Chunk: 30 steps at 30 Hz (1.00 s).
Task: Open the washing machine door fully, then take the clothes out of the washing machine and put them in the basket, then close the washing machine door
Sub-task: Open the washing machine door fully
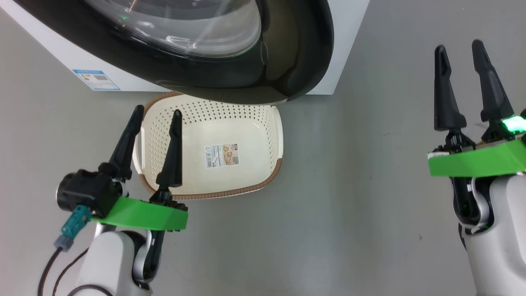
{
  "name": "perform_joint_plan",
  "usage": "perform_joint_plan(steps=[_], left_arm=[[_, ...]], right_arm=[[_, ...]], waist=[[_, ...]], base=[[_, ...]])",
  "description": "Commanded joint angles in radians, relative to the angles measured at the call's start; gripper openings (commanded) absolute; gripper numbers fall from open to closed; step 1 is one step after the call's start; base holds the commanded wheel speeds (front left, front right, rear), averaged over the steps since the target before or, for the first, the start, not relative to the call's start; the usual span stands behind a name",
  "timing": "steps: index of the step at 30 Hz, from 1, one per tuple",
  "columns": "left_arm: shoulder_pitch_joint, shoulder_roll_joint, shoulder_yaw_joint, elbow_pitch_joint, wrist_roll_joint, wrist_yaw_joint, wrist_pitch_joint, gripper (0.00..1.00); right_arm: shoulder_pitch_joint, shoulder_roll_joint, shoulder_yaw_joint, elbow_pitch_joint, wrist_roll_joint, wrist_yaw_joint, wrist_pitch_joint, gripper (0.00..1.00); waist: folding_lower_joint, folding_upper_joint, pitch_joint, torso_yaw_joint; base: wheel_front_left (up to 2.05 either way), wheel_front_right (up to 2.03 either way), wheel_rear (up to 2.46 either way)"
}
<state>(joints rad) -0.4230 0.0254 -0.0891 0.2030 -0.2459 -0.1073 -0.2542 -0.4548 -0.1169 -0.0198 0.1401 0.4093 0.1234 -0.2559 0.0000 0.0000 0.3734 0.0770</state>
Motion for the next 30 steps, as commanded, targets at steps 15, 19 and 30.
perform_joint_plan(steps=[15,19,30], left_arm=[[0.040,0.025,0.053,-0.032,0.021,-0.007,-0.008,1.00],[0.043,0.025,0.056,-0.031,0.022,-0.008,-0.008,1.00],[0.049,0.025,0.058,-0.030,0.024,-0.011,-0.008,1.00]], right_arm=[[0.169,0.055,-0.008,-0.171,-0.106,0.007,-0.006,1.00],[0.195,0.061,-0.016,-0.172,-0.114,0.007,-0.006,1.00],[0.215,0.066,-0.020,-0.172,-0.131,0.007,-0.006,1.00]], waist=[[0.0000,0.0000,-0.021,-0.005],[0.0000,0.0000,-0.027,-0.004],[0.0000,0.0000,-0.034,-0.004]], base=[[0.00,0.00,0.00],[0.00,0.00,0.00],[0.00,0.00,0.00]])
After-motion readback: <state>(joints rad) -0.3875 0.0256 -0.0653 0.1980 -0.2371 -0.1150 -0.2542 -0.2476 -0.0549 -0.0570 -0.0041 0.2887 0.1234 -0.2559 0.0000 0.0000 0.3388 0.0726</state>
